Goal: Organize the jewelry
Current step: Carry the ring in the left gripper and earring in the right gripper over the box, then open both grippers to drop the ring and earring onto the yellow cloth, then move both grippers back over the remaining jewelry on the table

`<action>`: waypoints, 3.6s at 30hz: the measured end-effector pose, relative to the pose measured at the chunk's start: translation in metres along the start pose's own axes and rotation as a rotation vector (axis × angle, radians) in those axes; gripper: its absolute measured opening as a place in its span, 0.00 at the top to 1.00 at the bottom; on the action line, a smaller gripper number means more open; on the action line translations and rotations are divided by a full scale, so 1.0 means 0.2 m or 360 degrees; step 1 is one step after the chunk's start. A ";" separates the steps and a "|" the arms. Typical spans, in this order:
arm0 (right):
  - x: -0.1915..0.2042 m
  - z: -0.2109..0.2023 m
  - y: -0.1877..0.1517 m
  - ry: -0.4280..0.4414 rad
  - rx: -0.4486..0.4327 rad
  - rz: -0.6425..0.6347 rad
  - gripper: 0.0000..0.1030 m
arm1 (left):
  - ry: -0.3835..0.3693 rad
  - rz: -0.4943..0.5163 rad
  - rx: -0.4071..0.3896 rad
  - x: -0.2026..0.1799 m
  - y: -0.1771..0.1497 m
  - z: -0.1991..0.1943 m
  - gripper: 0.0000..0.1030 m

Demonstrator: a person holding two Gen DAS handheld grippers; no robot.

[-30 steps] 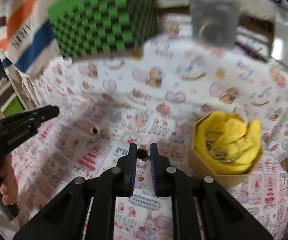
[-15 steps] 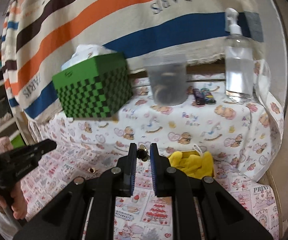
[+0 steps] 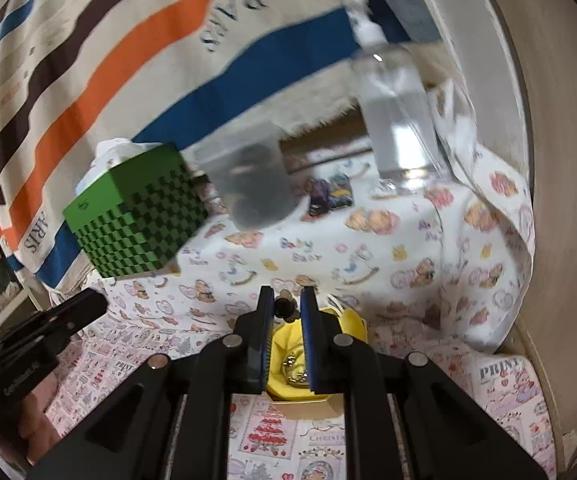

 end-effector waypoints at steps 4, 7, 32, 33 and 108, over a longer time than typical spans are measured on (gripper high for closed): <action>-0.04 0.05 -0.02 0.0023 0.0051 0.0058 0.88 | -0.0040 -0.0061 0.0075 -0.07 -0.03 0.15 0.87; -0.07 0.11 -0.05 0.0015 0.0108 0.0089 0.88 | -0.0113 -0.0146 0.0095 -0.11 -0.06 0.24 0.87; -0.19 0.32 -0.16 0.0138 0.0408 0.0364 0.77 | -0.0194 -0.0347 0.0352 0.02 -0.23 0.59 0.76; -0.18 0.31 -0.15 0.0150 0.0408 0.0357 0.76 | -0.0183 -0.0322 0.0346 0.02 -0.22 0.57 0.74; 1.14 0.56 -0.63 0.0178 0.0838 -0.0776 0.01 | 0.0805 -0.0567 0.0005 1.14 -0.32 -0.54 0.00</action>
Point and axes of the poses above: each gripper's, at about its wrist camera, not at the fingertips, and z roughly the way its jaws point, x to its left, y to its top, the point moved 6 cm from there along z, roughly the way its jaws point, and after that the axes turned 15 degrees about -y, right-handed, at the moved point
